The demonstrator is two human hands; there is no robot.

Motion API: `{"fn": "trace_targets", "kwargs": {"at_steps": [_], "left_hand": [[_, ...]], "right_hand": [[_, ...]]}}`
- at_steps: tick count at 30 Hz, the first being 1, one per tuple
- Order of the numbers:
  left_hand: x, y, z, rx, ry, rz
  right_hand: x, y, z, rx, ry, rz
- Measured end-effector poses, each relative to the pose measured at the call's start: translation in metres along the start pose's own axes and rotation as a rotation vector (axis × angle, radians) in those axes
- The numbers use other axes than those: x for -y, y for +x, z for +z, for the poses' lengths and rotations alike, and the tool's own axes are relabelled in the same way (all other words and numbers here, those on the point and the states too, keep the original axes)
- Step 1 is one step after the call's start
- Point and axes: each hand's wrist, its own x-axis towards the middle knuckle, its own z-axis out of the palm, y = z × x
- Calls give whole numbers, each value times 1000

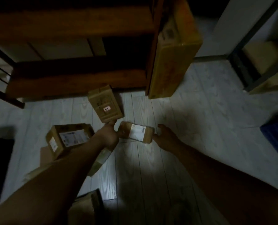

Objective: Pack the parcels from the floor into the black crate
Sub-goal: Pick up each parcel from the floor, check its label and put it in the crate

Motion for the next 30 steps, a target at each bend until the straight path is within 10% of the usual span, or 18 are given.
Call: {"fn": "trace_targets", "kwargs": {"at_steps": [16, 30], "left_hand": [[46, 97, 58, -57, -388, -121], [-138, -227, -148, -229, -424, -44]], "right_hand": [[-50, 97, 77, 5, 312, -68], [165, -214, -115, -257, 340, -41]]}}
